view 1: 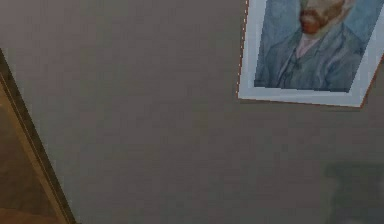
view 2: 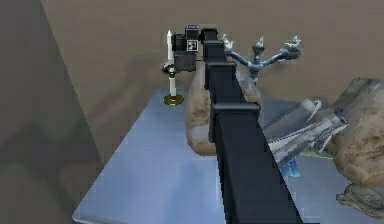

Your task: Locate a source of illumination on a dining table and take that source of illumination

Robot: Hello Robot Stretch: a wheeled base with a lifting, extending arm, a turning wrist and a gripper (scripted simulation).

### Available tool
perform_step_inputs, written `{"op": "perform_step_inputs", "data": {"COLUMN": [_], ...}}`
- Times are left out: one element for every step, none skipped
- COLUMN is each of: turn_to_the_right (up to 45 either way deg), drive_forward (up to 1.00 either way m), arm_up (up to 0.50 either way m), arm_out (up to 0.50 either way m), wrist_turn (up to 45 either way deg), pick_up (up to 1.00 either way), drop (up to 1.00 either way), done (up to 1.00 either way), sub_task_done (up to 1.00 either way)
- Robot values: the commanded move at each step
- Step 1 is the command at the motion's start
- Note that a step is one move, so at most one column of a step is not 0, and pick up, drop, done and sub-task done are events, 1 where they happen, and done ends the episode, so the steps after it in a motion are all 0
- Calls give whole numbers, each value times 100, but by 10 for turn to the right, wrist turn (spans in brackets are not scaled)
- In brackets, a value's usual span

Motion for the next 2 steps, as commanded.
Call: {"op": "perform_step_inputs", "data": {"turn_to_the_right": [0, 0], "drive_forward": [0, 0], "arm_up": [0, 0], "arm_out": [0, 0], "wrist_turn": [0, 0], "pick_up": [100, 0], "drop": [0, 0], "done": [0, 100], "sub_task_done": [0, 0]}}
